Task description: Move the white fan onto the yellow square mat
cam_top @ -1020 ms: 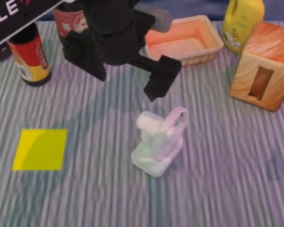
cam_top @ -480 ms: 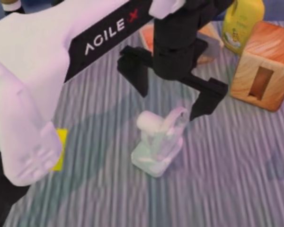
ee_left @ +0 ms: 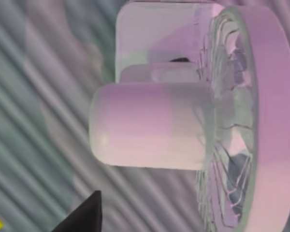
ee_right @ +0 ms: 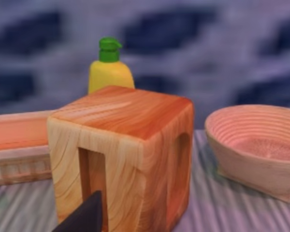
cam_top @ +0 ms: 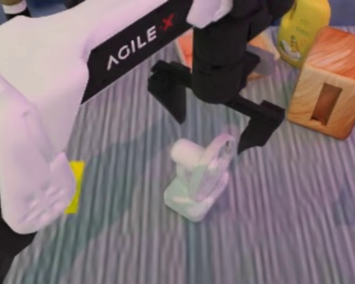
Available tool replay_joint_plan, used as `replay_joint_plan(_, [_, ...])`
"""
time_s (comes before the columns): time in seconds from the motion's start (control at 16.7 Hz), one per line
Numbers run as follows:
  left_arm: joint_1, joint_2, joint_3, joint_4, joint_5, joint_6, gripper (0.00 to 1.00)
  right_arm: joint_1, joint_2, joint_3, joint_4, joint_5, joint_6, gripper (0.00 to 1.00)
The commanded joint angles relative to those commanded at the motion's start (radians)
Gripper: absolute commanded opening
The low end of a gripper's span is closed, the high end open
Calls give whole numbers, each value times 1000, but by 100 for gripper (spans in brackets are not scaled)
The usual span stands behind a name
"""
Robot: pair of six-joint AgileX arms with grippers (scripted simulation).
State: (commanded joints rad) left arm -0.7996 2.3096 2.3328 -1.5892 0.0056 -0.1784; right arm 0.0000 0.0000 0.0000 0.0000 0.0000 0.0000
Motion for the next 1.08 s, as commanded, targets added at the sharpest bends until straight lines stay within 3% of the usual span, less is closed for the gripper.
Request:
replay_joint_plan(0.36, [-1, -39, -224, 177, 0, -2, 100, 0, 0, 0, 0, 0, 0, 100])
replay_joint_plan(0.66, [-2, -43, -248, 201, 0, -2, 100, 0, 0, 0, 0, 0, 0, 100])
replay_joint_plan(1.08, [-2, -43, -248, 201, 0, -2, 47, 0, 0, 0, 0, 0, 0, 100])
